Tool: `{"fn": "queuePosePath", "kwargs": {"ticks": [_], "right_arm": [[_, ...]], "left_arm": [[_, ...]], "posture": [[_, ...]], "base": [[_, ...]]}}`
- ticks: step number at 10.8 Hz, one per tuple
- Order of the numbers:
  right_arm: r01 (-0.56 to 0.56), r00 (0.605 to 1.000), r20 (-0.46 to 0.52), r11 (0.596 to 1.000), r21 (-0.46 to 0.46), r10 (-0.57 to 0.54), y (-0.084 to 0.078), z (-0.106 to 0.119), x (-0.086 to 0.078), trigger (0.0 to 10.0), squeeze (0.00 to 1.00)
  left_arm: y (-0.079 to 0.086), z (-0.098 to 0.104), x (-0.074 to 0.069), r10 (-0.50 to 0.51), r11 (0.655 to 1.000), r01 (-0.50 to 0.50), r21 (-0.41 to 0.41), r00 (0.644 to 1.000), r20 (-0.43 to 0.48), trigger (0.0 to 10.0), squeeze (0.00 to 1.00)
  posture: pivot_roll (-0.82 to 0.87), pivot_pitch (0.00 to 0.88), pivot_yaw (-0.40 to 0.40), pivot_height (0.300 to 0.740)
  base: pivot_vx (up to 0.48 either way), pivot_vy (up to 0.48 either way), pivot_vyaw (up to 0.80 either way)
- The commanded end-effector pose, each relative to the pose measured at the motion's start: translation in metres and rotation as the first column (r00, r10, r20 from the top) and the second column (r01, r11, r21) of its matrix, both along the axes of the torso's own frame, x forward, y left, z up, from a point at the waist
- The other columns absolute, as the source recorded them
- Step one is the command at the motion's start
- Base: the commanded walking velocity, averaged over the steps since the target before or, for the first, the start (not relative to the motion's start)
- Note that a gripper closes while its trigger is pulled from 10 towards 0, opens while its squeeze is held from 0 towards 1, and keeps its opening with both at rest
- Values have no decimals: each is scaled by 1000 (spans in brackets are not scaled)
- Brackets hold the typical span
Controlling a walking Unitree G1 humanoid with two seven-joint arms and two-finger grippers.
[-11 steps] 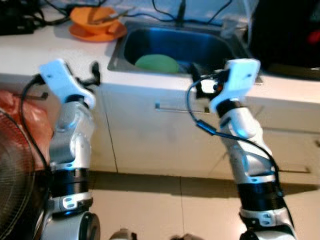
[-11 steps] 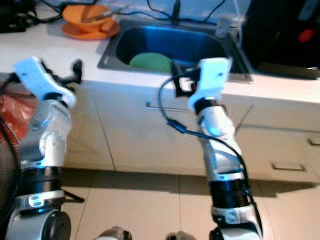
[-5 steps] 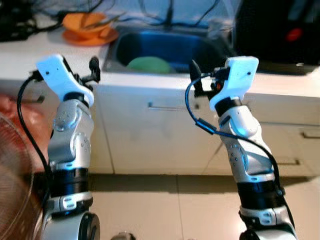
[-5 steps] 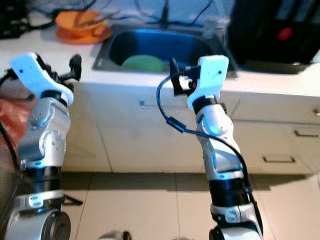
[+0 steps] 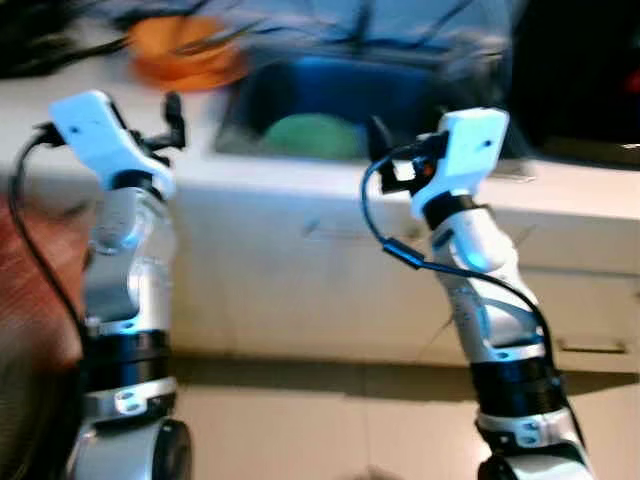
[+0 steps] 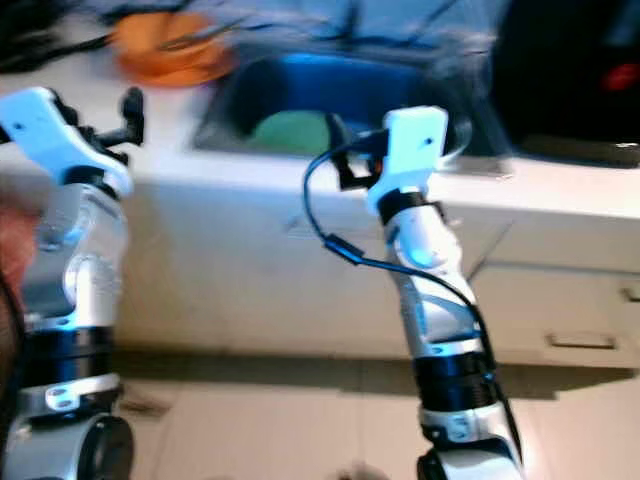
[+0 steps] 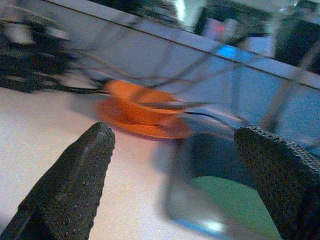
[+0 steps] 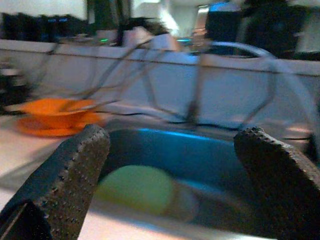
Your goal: Kitchen organization
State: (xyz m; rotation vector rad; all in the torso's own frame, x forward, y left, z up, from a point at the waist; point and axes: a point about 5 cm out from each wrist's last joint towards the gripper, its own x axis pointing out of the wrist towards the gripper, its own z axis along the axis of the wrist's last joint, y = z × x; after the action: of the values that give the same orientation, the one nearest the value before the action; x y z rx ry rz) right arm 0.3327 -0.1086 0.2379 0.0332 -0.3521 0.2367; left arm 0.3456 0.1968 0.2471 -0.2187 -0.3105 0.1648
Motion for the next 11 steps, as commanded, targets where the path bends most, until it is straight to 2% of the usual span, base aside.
{"fn": "queuePosePath", "kwargs": {"ticks": [1,8,11], "right_arm": [[32,999,6,999,1,-32,-9,0,0,10000,0],[27,1000,7,1000,-2,-27,-8,1,-1,10000,0],[26,1000,6,1000,-3,-26,-7,0,-1,10000,0]], "left_arm": [[-9,2,0,-23,1000,23,13,1000,9,10000,0],[-7,1,0,-17,1000,17,15,1000,-1,10000,0],[-7,0,1,-16,1000,17,17,1000,-7,10000,0]], "posture": [[-30,73,-55,740],[-29,77,-54,740],[-27,76,-53,740]], "base": [[472,0,0],[474,0,0],[175,87,0]]}}
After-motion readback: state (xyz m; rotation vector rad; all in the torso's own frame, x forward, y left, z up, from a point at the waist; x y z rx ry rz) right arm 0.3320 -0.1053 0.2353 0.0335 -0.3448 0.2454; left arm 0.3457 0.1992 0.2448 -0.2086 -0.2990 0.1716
